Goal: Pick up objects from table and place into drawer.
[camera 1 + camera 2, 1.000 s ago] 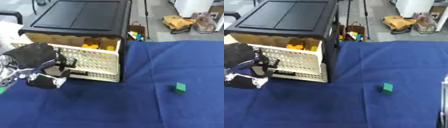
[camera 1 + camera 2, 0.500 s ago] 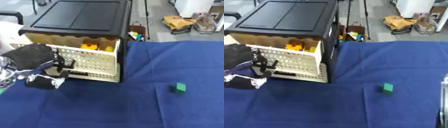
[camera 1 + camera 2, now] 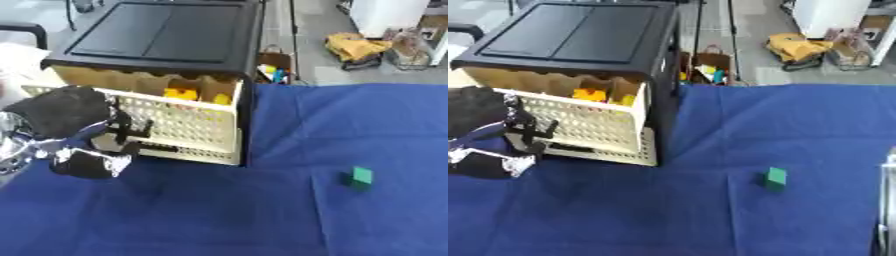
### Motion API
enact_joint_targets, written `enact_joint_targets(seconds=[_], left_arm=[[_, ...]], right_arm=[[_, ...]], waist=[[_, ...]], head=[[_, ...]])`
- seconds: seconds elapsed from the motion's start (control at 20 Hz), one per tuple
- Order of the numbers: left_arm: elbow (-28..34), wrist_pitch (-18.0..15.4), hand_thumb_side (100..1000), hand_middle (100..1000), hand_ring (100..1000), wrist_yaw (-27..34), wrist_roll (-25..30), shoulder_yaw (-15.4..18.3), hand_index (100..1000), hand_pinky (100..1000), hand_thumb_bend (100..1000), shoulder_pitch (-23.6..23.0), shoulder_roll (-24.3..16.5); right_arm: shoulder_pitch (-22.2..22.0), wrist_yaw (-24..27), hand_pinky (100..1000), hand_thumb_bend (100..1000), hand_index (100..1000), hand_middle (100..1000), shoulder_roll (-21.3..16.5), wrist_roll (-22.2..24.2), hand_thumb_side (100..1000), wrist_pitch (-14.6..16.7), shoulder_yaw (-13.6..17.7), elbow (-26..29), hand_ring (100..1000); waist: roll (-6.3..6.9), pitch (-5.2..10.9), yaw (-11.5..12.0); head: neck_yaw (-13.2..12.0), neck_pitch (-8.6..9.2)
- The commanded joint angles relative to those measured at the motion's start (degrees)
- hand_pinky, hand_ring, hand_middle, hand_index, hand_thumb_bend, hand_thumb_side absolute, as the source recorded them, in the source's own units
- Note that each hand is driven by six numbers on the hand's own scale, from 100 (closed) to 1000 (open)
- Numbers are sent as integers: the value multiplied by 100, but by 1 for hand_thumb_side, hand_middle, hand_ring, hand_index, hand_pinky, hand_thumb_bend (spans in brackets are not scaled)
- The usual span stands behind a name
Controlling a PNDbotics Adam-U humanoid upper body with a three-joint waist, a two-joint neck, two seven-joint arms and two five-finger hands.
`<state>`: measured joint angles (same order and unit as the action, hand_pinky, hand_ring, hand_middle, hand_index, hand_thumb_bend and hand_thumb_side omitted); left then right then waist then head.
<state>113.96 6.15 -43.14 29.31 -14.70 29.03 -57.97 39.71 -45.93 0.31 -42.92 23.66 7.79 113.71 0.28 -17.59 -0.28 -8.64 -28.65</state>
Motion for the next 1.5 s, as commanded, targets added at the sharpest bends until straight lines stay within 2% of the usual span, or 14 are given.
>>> enact_joint_targets(seconds=[0.05,0.5,0.9,1.25,1.5], left_arm=[[63,-37,541,100,100,123,17,-13,510,100,100,46,-83],[63,-143,551,100,100,229,21,-92,513,100,100,77,-52],[63,-293,580,100,100,551,206,-338,525,100,100,418,94],[63,-304,591,100,100,713,322,-468,526,100,100,662,242],[63,-276,594,100,100,689,411,-527,532,100,100,626,267]], right_arm=[[58,-55,686,100,717,572,-1,-91,1000,52,-1,88,720],[52,-71,686,100,716,571,1,-113,1000,36,-3,88,720],[36,-69,686,100,716,570,-1,-125,1000,28,4,88,720],[19,-71,685,100,716,570,-2,-147,1000,20,11,88,720],[26,-73,685,100,715,569,-7,-158,1000,11,15,88,720]], waist=[[13,142,5],[9,143,10],[19,149,-8],[30,153,-14],[24,144,-13]], head=[[-21,18],[-32,11],[-71,4],[-84,11],[-88,14]])
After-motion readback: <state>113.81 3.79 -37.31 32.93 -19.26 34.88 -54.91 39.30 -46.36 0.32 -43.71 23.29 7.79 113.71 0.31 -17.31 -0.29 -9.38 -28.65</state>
